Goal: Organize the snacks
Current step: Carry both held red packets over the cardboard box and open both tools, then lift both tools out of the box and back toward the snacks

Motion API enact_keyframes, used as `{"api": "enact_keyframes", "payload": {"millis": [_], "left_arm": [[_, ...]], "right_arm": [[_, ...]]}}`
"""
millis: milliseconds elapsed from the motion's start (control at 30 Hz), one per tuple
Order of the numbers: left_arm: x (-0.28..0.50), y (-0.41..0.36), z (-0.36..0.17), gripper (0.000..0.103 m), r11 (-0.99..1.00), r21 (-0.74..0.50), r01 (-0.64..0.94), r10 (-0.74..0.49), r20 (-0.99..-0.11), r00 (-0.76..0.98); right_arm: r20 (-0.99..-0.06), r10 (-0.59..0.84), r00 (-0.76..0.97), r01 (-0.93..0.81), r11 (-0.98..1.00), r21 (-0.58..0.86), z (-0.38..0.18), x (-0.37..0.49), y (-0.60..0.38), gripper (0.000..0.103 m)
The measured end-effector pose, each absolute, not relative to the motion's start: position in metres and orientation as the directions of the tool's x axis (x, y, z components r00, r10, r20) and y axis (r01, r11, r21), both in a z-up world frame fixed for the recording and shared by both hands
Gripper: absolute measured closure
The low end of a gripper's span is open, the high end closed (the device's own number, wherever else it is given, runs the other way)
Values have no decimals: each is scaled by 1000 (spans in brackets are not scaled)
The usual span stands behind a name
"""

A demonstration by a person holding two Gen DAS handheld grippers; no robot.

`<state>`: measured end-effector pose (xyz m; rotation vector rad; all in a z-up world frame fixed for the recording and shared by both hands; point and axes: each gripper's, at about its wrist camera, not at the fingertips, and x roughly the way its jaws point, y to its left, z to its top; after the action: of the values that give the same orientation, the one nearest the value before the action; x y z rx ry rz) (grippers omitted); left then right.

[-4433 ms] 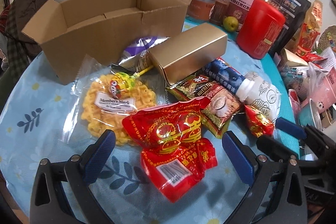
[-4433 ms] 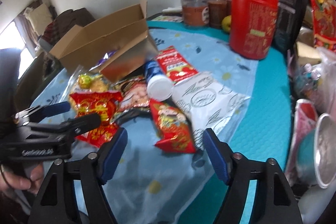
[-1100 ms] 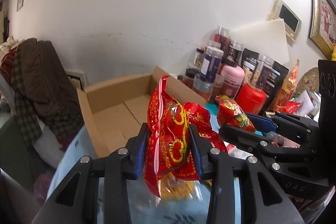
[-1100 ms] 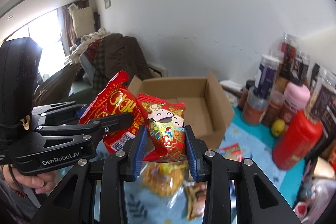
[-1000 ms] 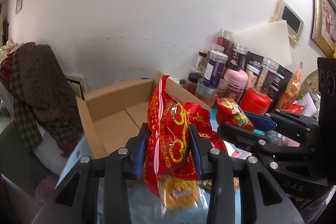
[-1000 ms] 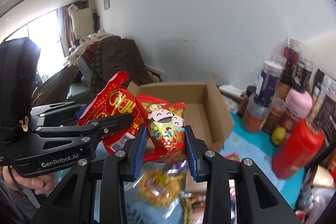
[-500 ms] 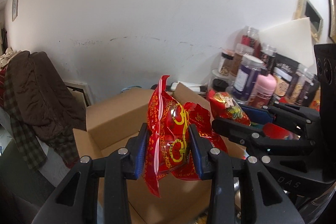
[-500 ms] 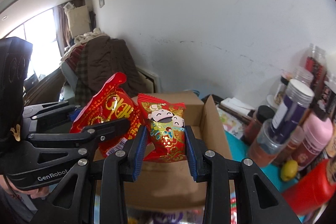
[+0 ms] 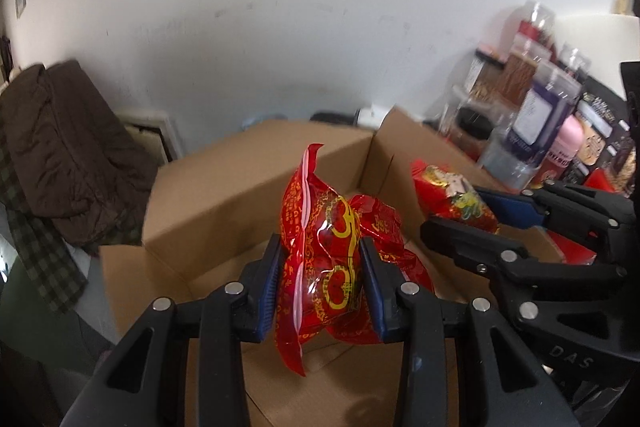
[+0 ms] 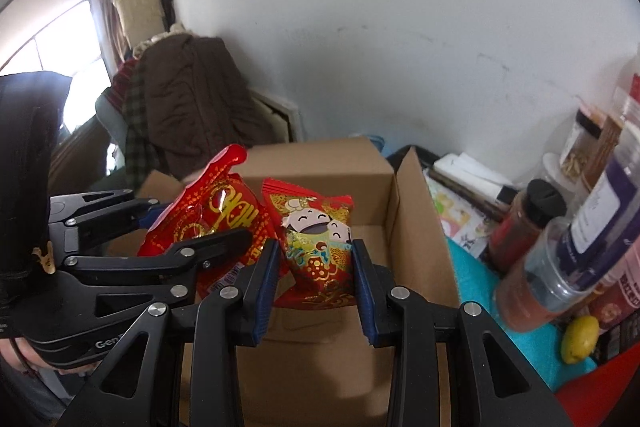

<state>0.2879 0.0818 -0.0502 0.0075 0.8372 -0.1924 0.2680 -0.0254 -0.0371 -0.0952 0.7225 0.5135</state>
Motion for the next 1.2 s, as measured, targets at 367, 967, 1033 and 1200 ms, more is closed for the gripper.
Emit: {"api": "enact_keyframes", "payload": {"millis": [367,967,1033,1200], "left_arm": [[307,89,-91,66,994,-47,98,-92,-849,520],[264,92,-46,34,999,45,15,26,-778,628],[252,89,-32,34,999,44,20,21,-759,651],[223,80,-1,34,998,42,36,5,-715,699]], "right_arm": [[-745,338,575,-443,894,63,-68,284,-23,68],[-745,291,600,-395,918,40,-48,250,-35,51],[-729,291,620,-392,920,34,-37,239,-37,51],[-683,294,669,-382,924,24,-9,210,-43,51]]}}
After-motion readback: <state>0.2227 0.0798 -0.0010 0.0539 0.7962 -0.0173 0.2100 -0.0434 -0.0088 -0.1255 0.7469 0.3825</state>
